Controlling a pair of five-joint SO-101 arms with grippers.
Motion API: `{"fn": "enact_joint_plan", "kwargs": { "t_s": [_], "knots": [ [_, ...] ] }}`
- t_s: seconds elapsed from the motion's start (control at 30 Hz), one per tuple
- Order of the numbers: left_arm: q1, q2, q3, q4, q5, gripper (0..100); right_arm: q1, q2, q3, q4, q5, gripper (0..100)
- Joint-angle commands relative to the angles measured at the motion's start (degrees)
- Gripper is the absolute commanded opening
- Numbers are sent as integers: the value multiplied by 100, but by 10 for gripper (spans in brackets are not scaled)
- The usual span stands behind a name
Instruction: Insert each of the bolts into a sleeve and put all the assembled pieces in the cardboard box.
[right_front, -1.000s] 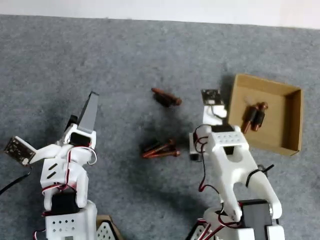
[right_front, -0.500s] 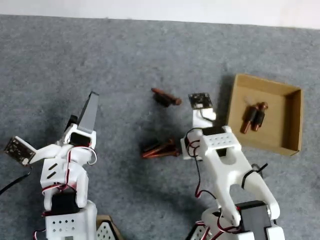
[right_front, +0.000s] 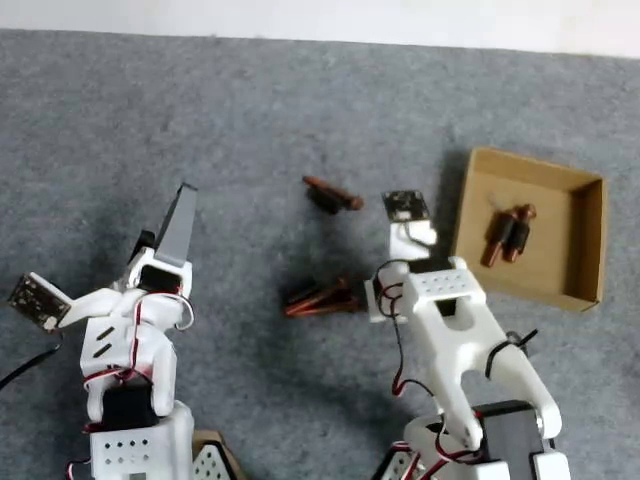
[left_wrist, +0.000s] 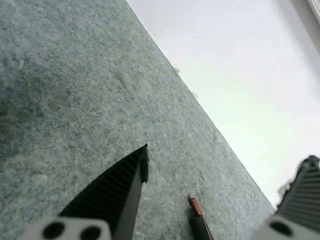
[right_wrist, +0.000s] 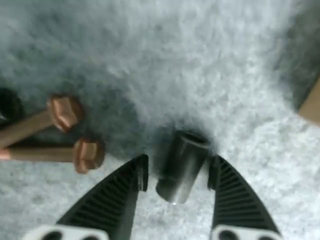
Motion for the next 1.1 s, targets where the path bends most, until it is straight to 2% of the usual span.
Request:
{"fn": "enact_joint_plan", "kwargs": {
  "t_s": [0.0, 0.3, 0.43, 0.63, 0.8, 1.07],
  "knots": [
    [92, -101, 110, -105, -44, 414, 84, 224, -13, -92, 26, 176],
    [92, -101, 110, -105, -44, 414, 154, 716, -31, -92, 35, 118],
    [92, -101, 110, -105, -44, 414, 338, 708, -31, -101, 62, 5],
    [92, -101, 110, -105, -44, 414, 365, 523, -22, -92, 79, 3],
    [92, -101, 110, -105, -44, 414, 365, -919, 233, -92, 264, 3],
    [92, -101, 110, -97, -44, 414, 356, -3943, 2422, -1218, 738, 3]
  ]
}}
